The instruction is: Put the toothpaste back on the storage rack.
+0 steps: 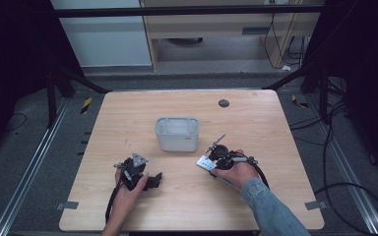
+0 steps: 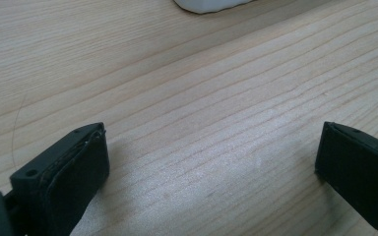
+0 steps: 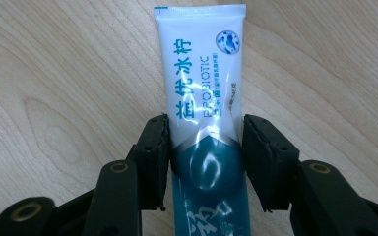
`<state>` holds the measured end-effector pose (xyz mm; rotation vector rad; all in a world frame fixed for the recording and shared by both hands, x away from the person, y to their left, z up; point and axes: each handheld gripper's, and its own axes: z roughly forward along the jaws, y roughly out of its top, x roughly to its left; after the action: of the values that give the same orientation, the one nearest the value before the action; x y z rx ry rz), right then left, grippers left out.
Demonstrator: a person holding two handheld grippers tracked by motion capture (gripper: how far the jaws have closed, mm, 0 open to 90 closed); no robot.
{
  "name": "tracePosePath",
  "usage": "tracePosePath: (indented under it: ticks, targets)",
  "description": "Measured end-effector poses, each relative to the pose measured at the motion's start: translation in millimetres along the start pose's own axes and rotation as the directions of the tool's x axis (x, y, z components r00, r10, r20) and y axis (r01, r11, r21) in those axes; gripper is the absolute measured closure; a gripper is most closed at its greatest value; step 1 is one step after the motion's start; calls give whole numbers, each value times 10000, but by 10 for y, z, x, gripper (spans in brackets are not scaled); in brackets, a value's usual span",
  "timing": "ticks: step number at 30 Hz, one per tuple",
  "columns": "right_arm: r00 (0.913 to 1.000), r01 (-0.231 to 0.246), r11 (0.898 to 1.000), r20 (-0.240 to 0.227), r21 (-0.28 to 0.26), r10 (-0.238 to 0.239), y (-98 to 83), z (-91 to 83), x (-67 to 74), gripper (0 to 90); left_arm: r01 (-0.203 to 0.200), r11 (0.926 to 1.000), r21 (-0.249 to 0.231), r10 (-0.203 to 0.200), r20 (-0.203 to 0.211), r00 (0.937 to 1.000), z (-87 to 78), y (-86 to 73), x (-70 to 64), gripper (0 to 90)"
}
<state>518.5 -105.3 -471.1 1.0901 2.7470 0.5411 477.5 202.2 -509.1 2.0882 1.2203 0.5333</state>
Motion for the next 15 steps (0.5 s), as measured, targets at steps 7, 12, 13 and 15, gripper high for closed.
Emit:
tracePosePath:
  ticks: [7,12,13,15]
  targets:
    - [10000,79,10000,40,-5,-79,-6,8,5,549,4,10000,1,-4,-1,10000,0,0,0,0]
    - [9998,173,9998,14,128,-173,9,11,-4,567,0,10000,2,0,-2,10000,0,0,0,0]
    - [9998,174,9997,12,151,-174,11,10,-4,570,4,10000,-3,-4,-3,10000,0,0,-1,0]
    - [9998,173,9997,39,164,-174,13,10,-2,574,4,10000,-1,-4,-2,10000,0,0,0,0]
